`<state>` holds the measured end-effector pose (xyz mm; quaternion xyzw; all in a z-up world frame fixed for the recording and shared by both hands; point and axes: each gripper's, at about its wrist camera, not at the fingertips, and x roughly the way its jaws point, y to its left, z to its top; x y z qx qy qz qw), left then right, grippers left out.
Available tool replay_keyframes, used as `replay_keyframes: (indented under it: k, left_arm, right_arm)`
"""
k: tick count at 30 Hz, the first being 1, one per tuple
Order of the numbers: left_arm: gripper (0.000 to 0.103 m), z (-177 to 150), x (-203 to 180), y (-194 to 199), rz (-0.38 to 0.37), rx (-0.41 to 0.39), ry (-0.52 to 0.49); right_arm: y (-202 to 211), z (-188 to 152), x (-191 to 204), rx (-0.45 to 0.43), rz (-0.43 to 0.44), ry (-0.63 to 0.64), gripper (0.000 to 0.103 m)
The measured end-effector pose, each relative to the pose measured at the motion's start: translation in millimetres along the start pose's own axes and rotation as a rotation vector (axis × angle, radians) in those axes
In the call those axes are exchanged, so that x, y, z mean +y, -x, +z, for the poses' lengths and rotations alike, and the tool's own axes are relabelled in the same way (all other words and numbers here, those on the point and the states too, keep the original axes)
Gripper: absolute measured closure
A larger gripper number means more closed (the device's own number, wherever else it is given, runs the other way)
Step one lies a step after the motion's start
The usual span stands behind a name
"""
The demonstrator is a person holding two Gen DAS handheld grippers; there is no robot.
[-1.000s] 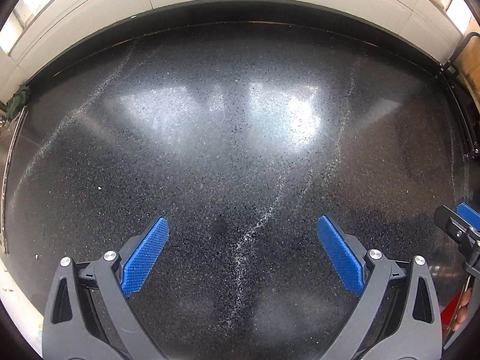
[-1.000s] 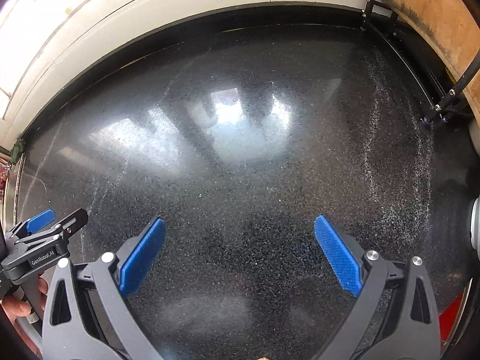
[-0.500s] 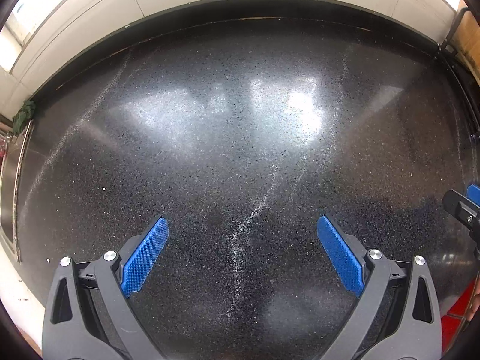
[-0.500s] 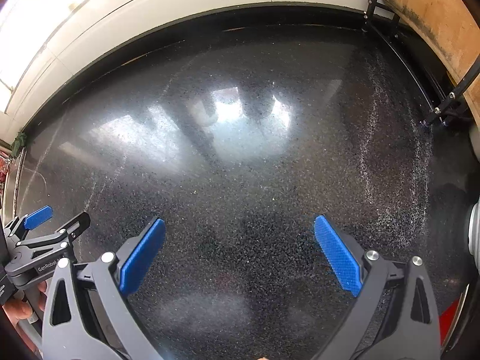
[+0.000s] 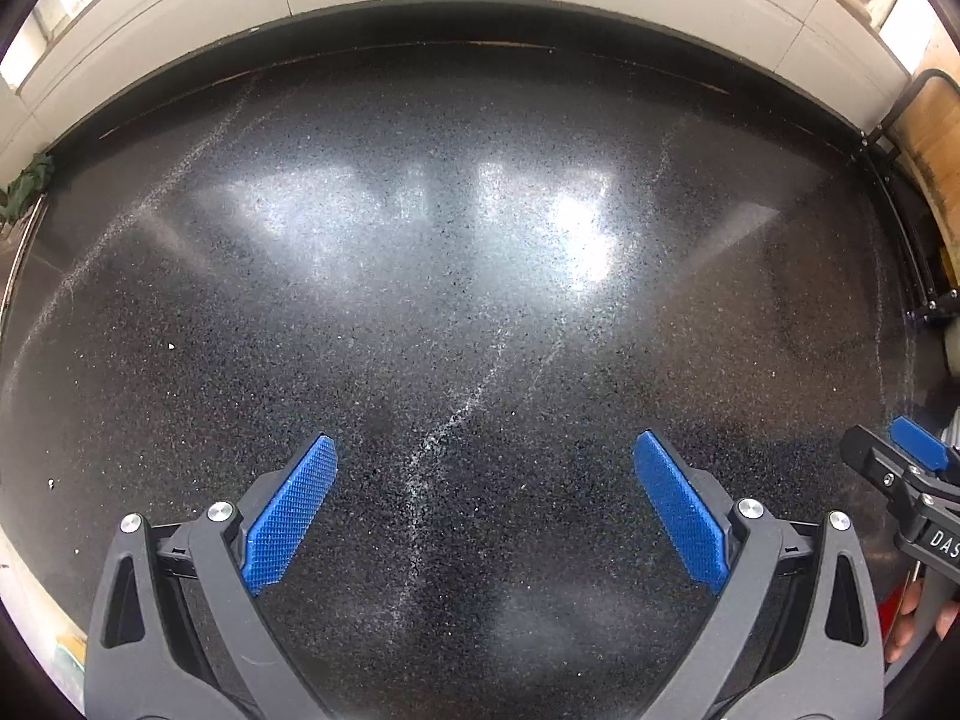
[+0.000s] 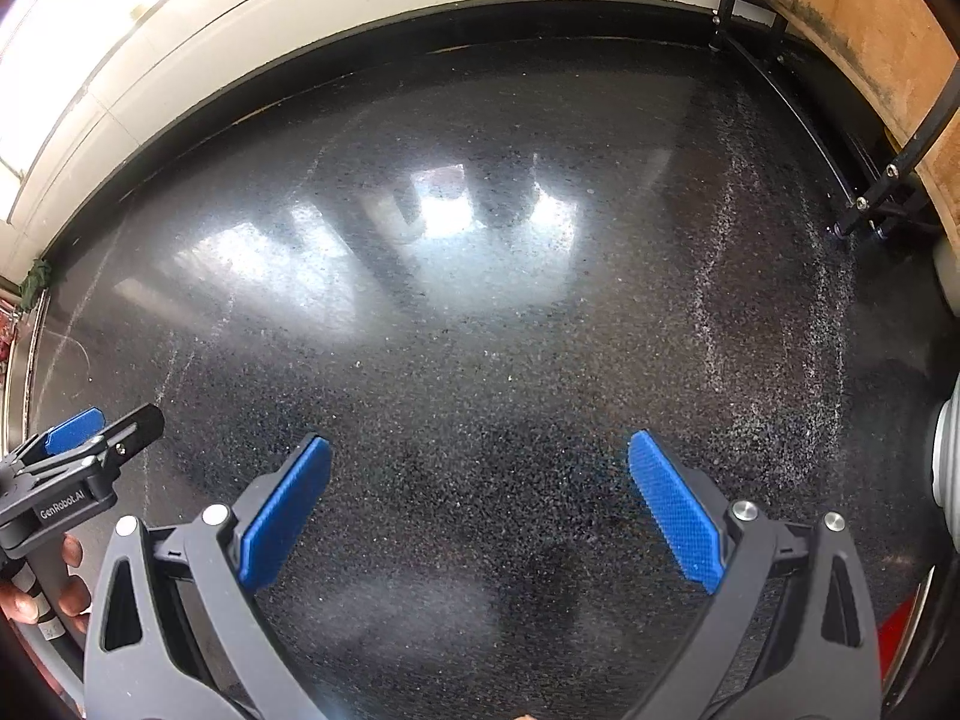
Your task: Collect trash
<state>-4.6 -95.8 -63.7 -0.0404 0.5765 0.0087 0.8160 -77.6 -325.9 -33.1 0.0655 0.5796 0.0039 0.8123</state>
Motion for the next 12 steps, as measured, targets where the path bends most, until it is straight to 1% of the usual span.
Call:
replay_keyframes:
  k: [1, 2, 5, 6, 7, 8, 9, 12]
  left_arm:
    - [0.006, 0.2, 0.2, 0.6, -0.012, -0.003, 0.000]
    - [0.006, 0.4, -0.6, 1.1, -0.005, -0.008, -0.001]
    - [0.006, 0.8, -4.6, -1.0, 0.064, -0.019, -0.031]
    - [0.006, 0.8, -4.2, -2.3, 0.066, -0.015, -0.031]
    - [0.006, 1.5, -3.0, -3.2, 0.044, -0.009, -0.026]
    - [0.006, 1.5, -0.3, -4.9, 0.006, 0.004, -0.006]
    - [0.006, 2.1, 1.4, -6.4, -0.007, 0.012, 0.009]
    - [0.006, 1.5, 5.0, -8.5, 0.015, 0.011, 0.016]
  right_arm:
    - [0.0, -0.4, -1.0, 0.001, -0.001, -0.001, 0.007]
    - [1.3, -1.7, -2.6, 0.002, -0.001, -0.003, 0.007]
    - [-0.3, -2.6, -3.6, 0.008, -0.005, -0.001, 0.007]
    - [-0.7, -1.8, -3.4, 0.009, -0.007, 0.003, 0.007]
    - [-0.9, -2.2, -2.7, 0.010, -0.009, 0.006, 0.007]
    - [-1.5, -2.4, -2.3, 0.012, -0.010, 0.010, 0.007]
    - [-2.6, -2.8, -0.9, 0.014, -0.011, 0.013, 0.007]
    - [-6.2, -2.2, 2.0, 0.021, -0.017, 0.017, 0.007]
